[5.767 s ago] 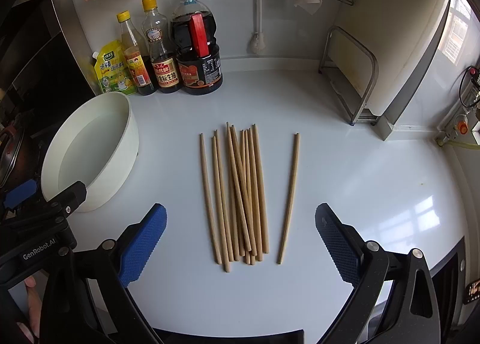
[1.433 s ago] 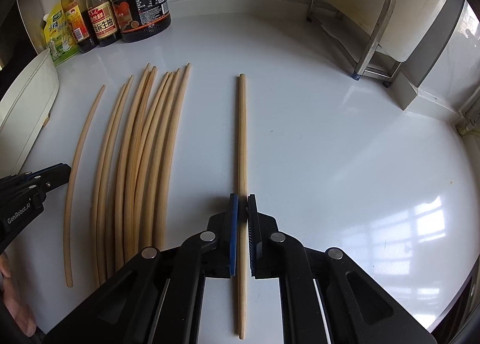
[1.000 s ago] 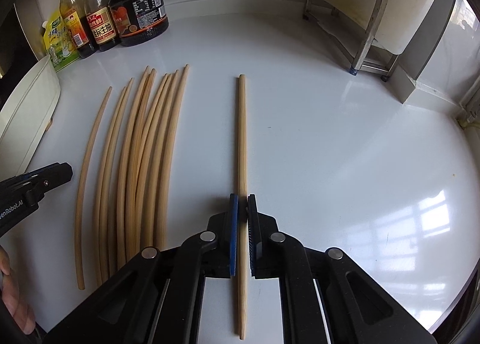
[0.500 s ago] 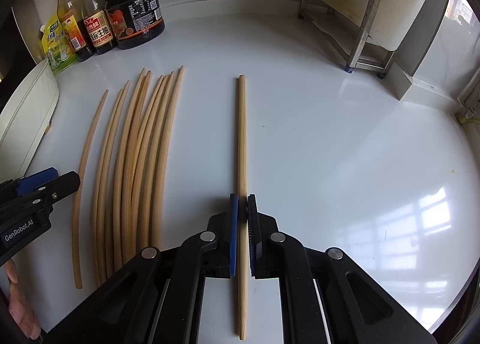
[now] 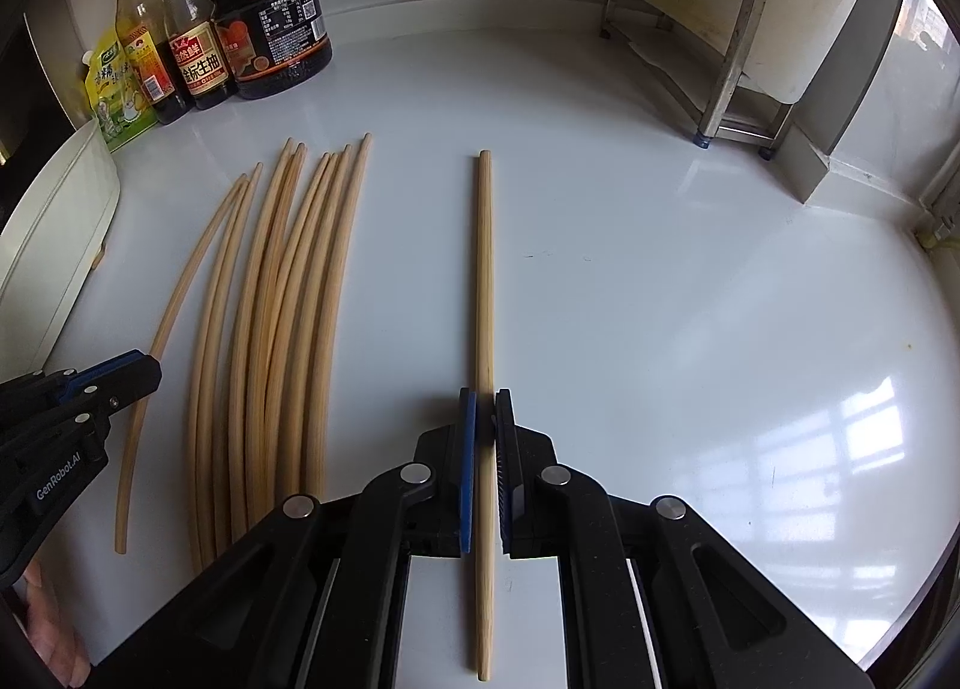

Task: Organize utensils
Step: 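Close the left tool on a wooden chopstick while the right tool holds its chopstick, then carry both chopsticks over the white basin and open both tools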

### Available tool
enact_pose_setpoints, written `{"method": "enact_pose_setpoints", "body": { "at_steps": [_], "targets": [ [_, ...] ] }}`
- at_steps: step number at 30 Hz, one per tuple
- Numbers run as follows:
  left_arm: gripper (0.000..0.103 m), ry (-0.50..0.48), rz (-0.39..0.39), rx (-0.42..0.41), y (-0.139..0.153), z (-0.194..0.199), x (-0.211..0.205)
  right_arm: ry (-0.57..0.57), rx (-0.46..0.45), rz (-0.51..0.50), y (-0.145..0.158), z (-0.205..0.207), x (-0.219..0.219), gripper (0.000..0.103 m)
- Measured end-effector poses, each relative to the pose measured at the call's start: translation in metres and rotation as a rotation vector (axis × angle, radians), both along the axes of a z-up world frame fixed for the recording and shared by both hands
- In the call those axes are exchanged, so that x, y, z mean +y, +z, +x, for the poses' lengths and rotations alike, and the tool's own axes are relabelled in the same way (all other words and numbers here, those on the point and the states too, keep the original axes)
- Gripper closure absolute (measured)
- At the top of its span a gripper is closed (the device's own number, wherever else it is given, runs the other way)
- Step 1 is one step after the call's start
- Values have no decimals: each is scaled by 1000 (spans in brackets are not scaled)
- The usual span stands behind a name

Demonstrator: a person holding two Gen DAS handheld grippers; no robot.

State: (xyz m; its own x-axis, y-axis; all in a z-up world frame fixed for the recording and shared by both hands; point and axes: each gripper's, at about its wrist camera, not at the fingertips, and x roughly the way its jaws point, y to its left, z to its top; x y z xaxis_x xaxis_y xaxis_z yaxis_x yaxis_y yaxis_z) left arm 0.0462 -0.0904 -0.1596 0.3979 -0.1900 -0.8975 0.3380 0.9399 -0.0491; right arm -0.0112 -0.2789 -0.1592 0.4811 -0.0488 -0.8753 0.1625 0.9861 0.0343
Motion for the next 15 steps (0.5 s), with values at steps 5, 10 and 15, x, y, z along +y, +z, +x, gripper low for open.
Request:
{"method": "enact_pose_setpoints", "body": {
  "at_steps": [5,10,15],
  "targets": [
    [96,7,-18,20,6,3,5,0,-20,27,10,1,1,97],
    [96,12,-60,-11,32,6,14,-2,-49,48,31,6,4,97],
    [96,19,-99,-41,60,13,28,10,-87,54,56,11,19,97]
  ]
}}
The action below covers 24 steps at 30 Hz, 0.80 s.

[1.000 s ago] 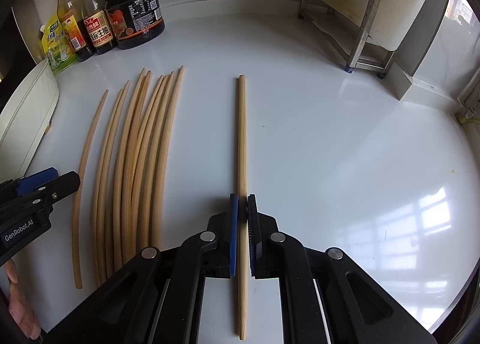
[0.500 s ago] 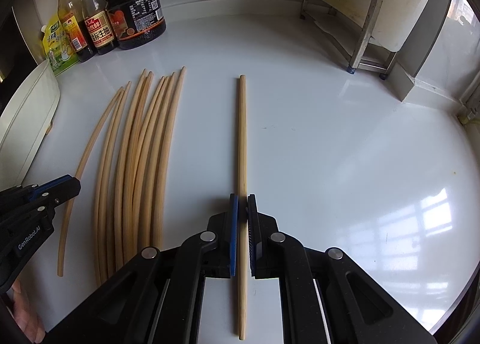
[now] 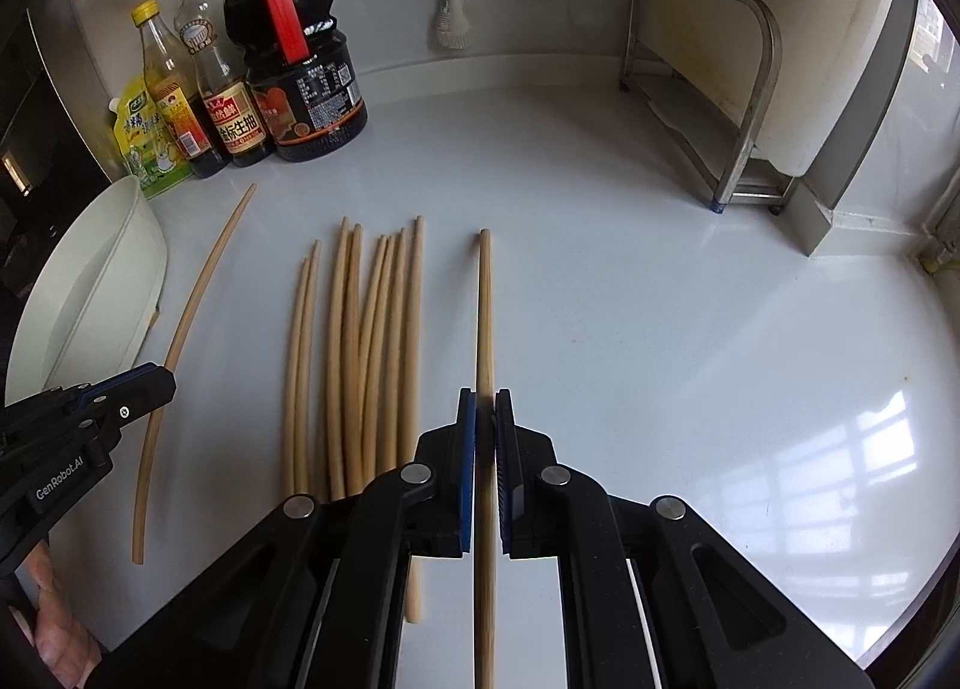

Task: Organize utensils
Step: 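Carry both chopsticks over the white basin and open both tools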

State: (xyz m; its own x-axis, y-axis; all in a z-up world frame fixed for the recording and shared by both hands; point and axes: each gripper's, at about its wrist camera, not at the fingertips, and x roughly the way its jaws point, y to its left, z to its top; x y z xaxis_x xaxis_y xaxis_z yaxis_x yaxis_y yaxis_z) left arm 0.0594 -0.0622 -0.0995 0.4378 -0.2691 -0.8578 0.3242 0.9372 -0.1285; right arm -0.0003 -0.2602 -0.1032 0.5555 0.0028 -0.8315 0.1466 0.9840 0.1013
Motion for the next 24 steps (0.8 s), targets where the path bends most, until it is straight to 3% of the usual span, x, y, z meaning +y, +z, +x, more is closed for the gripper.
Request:
{"method": "enact_pose_setpoints", "body": {
  "at_steps": [11,18,24],
  "targets": [
    [96,45,-42,-67,50,17,54,84,-101,21,61,18,59,97],
    [96,133,-35,-107,72,33,117,224,-157,55,89,42,131,97],
    [96,220,5,-91,68,50,176,354,-156,82,89,72,207,97]
  ]
}}
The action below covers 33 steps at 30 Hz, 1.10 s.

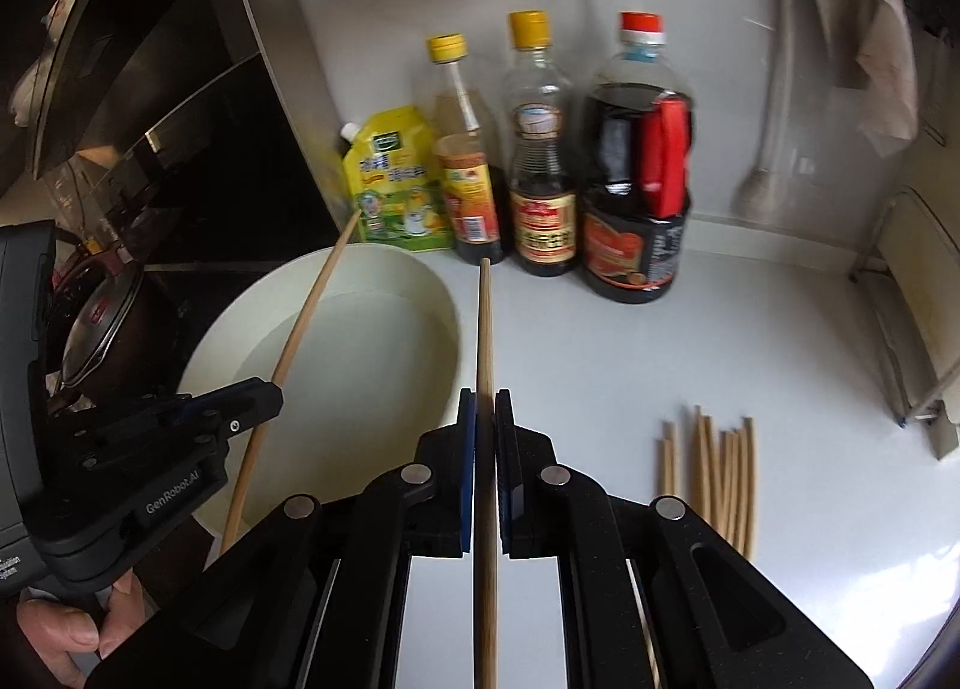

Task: Organize utensils
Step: 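Carry both chopsticks over the white basin and open both tools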

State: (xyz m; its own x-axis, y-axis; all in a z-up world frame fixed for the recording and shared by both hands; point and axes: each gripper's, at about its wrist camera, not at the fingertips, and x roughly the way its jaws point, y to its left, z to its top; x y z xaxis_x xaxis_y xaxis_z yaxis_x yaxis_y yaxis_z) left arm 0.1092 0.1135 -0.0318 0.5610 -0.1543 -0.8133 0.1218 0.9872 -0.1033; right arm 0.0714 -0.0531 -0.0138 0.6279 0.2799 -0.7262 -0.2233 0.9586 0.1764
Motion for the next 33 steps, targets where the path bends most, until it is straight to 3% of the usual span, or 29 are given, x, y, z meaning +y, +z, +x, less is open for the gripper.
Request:
{"method": "enact_pose_setpoints", "body": {
  "at_steps": [9,19,21,24,28,33],
  "targets": [
    [96,53,33,76,-37,32,53,80,88,-42,-36,43,76,97],
    [95,66,42,148,-73,42,66,71,197,-66,-72,65,95,97],
    [89,71,43,152,-75,41,67,61,220,-60,-77,69,95,97],
    [72,88,37,144,-74,38,73,40,228,-33,-77,68,91,96],
    [69,106,25,139,-71,38,80,22,205,-16,-72,61,83,69],
    [67,114,13,132,-64,32,86,10,178,-21,-62,51,76,68]
  ]
}}
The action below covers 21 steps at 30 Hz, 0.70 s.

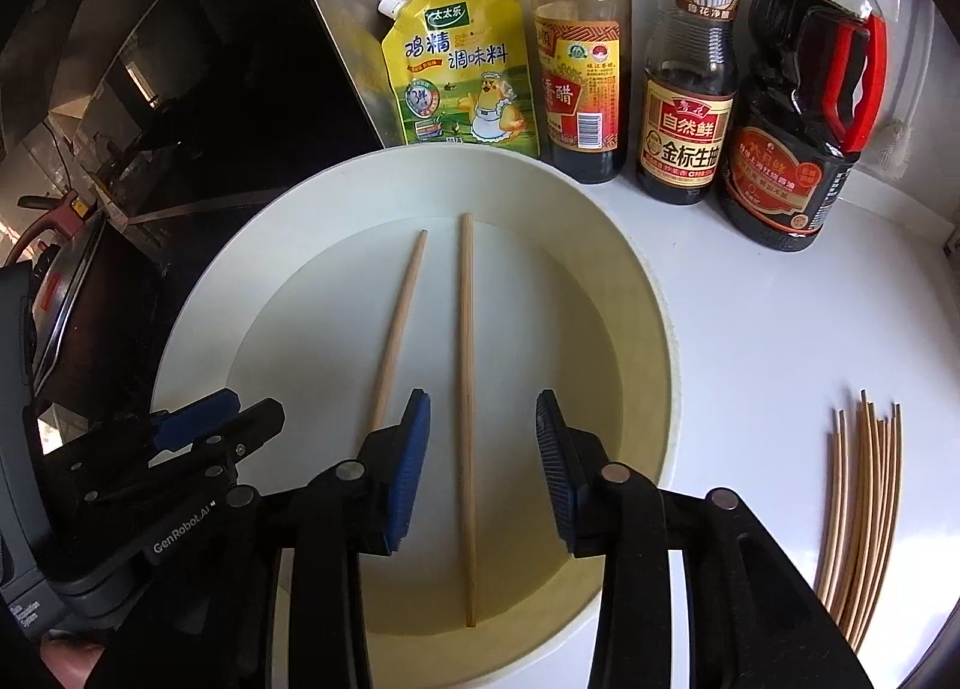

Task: Organize utensils
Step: 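Carry both chopsticks over the white basin and open both tools, then move both open tools back to the chopstick pile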

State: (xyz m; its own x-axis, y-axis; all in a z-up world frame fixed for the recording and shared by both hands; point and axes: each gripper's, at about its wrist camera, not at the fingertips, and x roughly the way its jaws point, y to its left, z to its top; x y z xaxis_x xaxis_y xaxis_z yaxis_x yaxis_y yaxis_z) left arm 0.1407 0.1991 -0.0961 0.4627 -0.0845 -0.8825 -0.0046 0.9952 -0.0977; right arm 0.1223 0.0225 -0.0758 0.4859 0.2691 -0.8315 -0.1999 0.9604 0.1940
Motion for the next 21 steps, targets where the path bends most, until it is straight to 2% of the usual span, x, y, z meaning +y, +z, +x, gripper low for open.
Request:
{"method": "enact_pose_setpoints", "body": {
  "at_steps": [5,8,21],
  "targets": [
    [61,-5,-1,-18,9,-8,-3,-17,-20,10,9,-17,-16,68],
    [60,-18,-1,-28,14,-15,-9,-32,-35,12,16,-28,-26,68],
    [51,-133,2,-81,37,-50,-59,-101,-57,-3,31,-68,-72,68]
  ]
}}
